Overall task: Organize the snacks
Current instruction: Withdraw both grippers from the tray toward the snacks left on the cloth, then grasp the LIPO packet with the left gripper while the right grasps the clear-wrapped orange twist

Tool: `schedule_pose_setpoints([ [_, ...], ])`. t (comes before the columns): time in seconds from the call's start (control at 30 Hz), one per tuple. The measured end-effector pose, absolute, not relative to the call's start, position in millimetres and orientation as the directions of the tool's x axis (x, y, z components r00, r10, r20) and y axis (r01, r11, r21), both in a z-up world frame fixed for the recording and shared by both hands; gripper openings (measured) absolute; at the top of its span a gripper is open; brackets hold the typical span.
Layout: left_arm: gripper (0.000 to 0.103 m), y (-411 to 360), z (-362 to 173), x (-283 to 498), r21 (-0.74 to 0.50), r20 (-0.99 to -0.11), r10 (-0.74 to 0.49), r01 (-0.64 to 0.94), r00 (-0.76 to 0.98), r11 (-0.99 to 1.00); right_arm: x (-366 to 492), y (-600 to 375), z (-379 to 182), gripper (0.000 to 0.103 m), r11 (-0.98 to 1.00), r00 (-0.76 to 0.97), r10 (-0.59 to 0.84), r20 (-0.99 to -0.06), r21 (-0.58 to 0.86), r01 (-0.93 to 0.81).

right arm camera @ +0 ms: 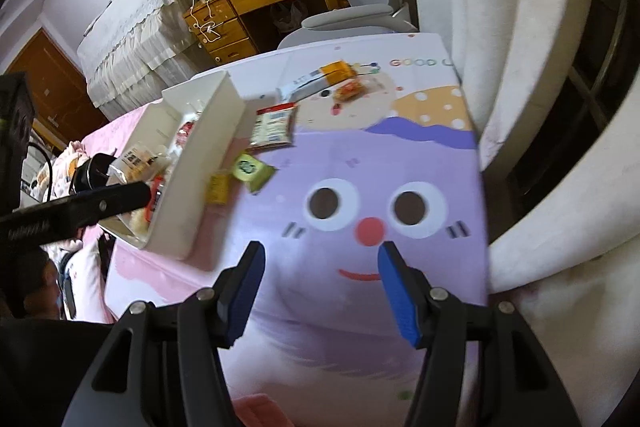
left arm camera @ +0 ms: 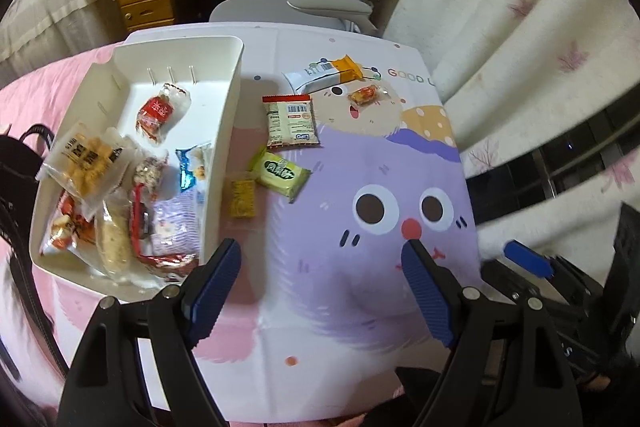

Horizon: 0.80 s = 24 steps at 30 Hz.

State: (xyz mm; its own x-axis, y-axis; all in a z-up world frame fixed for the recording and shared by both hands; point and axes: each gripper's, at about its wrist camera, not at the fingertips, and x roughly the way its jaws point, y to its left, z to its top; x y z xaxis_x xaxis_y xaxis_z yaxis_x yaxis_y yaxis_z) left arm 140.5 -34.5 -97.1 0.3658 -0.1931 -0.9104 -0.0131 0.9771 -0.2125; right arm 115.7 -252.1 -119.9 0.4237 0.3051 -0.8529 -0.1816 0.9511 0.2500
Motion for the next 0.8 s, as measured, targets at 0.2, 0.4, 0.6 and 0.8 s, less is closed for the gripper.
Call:
schedule_pose_setpoints([
  [0.2, 0.084, -56, -105, 164, -0.164, -0.923, -0.132, -0.058, 0.361, 0.985, 126, -281, -120, 0.059, 0.956, 0.458, 0.28, -0.844, 0.2, -0.214],
  [0.4, 0.084, -66, -121, 202, -0.11, -0.941, -0.068, -0.111, 0.332, 0.988, 150, -295, -115, 0.059, 0.95, 0.491, 0.298, -0.818, 0.204, -0.237],
  [0.6, 0.084, -63, -147, 244, -0.072, -0.954, -0.012, -0.191, 0.298, 0.979, 184, -291, -115, 0.061, 0.943, 0.547, 0.317, -0.775, 0.195, -0.27],
  [0.8, 0.084, -55, -176, 276, -0.018, -0.982, 0.031, -0.257, 0.185, 0.966, 218, -275, -127, 0.066, 0.946, 0.573, 0.293, -0.766, 0.144, -0.291],
])
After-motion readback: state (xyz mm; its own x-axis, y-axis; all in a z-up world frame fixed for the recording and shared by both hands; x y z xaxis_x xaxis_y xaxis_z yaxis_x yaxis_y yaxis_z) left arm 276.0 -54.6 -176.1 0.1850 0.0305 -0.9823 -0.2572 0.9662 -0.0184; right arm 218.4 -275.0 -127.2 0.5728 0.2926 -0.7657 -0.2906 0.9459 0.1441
